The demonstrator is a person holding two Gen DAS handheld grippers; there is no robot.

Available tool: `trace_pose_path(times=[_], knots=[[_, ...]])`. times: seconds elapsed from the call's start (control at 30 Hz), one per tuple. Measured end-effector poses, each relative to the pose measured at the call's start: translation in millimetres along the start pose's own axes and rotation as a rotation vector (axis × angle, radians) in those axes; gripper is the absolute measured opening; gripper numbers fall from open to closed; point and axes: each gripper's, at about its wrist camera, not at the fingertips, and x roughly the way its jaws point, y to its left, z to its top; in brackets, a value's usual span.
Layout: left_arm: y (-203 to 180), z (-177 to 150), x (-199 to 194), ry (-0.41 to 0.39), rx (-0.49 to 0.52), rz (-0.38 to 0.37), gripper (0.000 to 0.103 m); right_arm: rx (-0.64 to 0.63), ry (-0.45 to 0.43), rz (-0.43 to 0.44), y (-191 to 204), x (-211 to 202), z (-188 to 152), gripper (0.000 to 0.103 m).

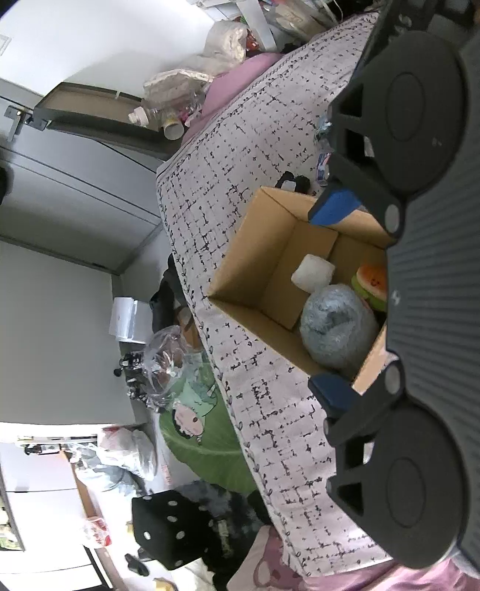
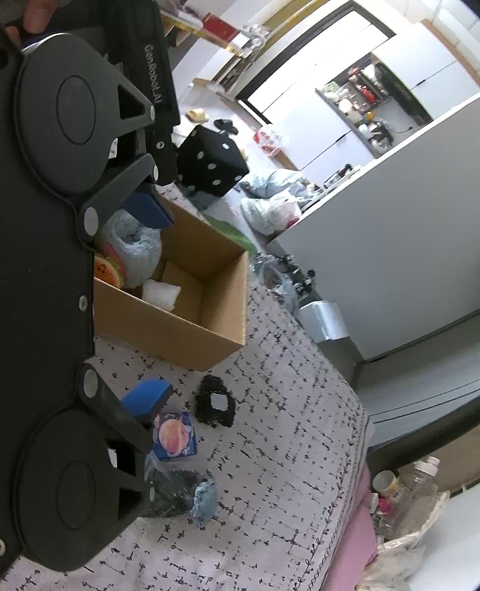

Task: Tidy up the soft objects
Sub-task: 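Lower the white plastic bag into the box and open the right gripper, then move both grippers over the tissue pack and clear plastic bag on the bed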

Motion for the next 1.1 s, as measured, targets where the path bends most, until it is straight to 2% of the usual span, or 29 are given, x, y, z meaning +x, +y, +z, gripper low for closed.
trace_pose_path(times=[0.1,0.2,0.3,0.53,0.73,0.9,1.03,1.1], knots=[[-8.9,-2.5,-0.9,0.004,0.010,0.011,0.089,-0.013,-0.014,-0.014,-4.7,-8.8,1.0,0.092],[-18.4,-6.0,-1.2,0.005,0.026,0.018,0.089,-0.029,-0.023,-0.023,-10.5,-16.6,0.7,0.098],[-24.2,-11.1,-4.3,-0.008,0.035,0.023,0.096,-0.021,-0.031,-0.048,-19.4,-23.1,0.3,0.099],[-44.6,-22.2,-2.4,-0.027,0.084,0.042,0.102,0.007,-0.096,-0.070,-40.2,-48.9,5.3,0.103],[-68.1,-26.0,-4.7,-0.017,0.064,0.023,0.103,0.047,-0.118,-0.114,-68.6,-65.2,4.0,0.103],[-89.7,-27.3,-16.6,-0.034,0.094,-0.004,0.103,0.105,-0.150,-0.099,-92.7,-81.9,5.5,0.103],[-106.7,-28.7,-21.9,-0.043,0.134,0.027,0.102,0.141,-0.189,-0.120,-108.3,-94.7,7.4,0.103],[-112.7,-28.6,-23.9,-0.049,0.141,0.003,0.102,0.171,-0.203,-0.117,-117.0,-99.1,7.8,0.103]])
